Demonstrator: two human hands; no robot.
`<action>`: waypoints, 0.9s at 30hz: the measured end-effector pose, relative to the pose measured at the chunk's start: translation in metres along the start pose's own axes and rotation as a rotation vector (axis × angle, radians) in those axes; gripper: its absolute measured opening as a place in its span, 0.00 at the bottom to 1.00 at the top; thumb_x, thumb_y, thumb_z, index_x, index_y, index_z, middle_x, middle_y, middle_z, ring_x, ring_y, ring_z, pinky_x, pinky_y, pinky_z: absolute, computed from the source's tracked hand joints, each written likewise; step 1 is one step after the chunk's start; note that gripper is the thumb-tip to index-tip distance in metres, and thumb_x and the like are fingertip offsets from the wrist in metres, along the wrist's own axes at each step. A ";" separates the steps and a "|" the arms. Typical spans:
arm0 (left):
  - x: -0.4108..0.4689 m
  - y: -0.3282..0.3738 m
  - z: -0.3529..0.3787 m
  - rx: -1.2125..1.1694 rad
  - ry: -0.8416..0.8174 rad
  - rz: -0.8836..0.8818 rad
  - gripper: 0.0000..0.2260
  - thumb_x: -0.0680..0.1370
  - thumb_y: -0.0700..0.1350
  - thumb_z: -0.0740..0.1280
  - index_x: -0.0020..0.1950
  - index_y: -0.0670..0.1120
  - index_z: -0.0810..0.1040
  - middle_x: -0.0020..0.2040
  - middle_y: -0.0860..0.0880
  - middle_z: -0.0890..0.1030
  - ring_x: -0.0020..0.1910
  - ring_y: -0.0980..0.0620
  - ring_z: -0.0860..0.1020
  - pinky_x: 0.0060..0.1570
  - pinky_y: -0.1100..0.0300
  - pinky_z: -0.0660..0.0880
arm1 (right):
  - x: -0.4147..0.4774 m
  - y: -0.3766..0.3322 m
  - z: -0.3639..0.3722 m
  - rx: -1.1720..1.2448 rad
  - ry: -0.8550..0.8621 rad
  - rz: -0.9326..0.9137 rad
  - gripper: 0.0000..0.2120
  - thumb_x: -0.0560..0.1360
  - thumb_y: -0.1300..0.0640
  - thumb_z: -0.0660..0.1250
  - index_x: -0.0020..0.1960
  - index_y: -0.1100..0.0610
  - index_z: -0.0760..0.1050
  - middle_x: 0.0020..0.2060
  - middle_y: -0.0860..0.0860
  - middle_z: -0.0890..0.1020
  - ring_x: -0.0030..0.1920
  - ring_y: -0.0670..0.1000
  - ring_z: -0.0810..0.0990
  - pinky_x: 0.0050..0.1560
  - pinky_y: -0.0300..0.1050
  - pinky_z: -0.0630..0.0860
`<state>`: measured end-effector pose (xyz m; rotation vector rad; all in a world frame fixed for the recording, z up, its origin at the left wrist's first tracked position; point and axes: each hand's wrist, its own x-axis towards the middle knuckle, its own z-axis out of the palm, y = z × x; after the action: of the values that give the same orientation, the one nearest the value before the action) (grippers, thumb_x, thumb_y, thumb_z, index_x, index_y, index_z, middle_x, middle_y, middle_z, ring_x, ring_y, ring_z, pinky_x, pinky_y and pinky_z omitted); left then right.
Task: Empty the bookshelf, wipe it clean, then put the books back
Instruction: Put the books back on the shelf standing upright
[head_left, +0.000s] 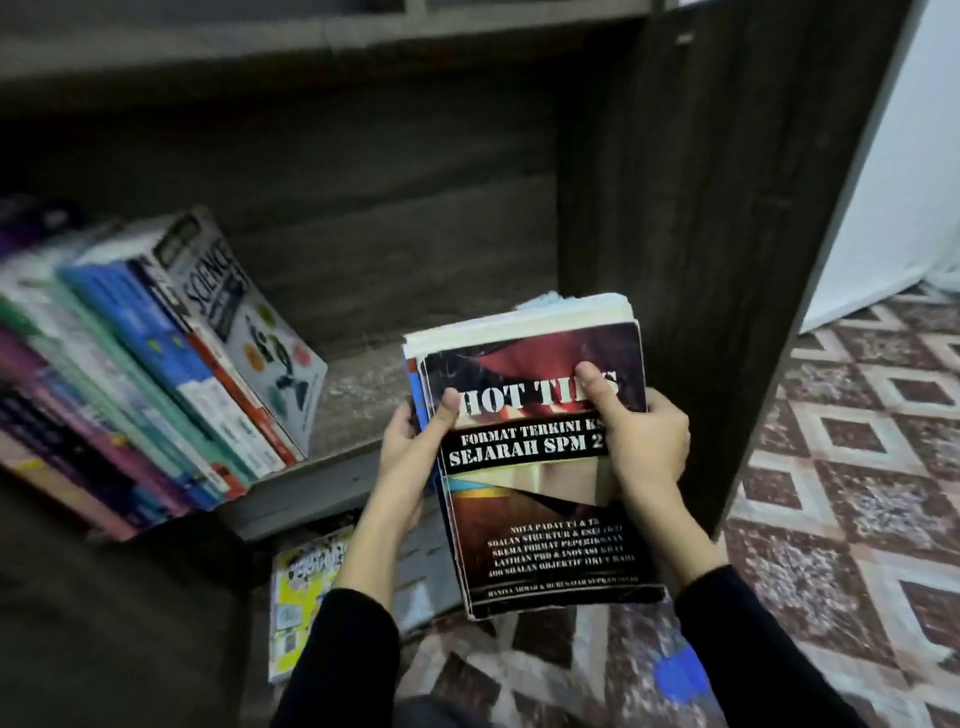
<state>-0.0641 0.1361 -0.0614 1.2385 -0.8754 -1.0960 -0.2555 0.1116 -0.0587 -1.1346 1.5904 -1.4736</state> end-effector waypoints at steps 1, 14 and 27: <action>-0.001 0.004 -0.006 0.032 0.023 0.013 0.35 0.57 0.65 0.72 0.59 0.48 0.76 0.58 0.46 0.81 0.55 0.50 0.79 0.59 0.52 0.74 | 0.005 -0.011 0.007 0.021 -0.010 -0.001 0.28 0.59 0.28 0.70 0.36 0.55 0.78 0.32 0.46 0.82 0.38 0.48 0.80 0.41 0.46 0.74; 0.030 -0.002 -0.041 0.099 0.206 -0.184 0.27 0.67 0.66 0.68 0.49 0.43 0.80 0.42 0.48 0.84 0.43 0.49 0.82 0.49 0.55 0.78 | 0.083 -0.063 0.123 -0.016 -0.385 0.093 0.39 0.50 0.24 0.72 0.41 0.57 0.80 0.39 0.51 0.85 0.43 0.53 0.84 0.52 0.52 0.80; 0.084 -0.030 -0.052 0.029 0.271 -0.352 0.37 0.74 0.62 0.64 0.73 0.38 0.63 0.72 0.42 0.67 0.70 0.43 0.67 0.68 0.50 0.62 | 0.127 -0.029 0.184 -0.425 -0.642 0.142 0.10 0.67 0.71 0.70 0.34 0.60 0.72 0.31 0.53 0.76 0.32 0.50 0.74 0.30 0.40 0.69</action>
<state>0.0034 0.0700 -0.1036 1.5630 -0.4783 -1.1564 -0.1329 -0.0775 -0.0438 -1.5006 1.4952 -0.5846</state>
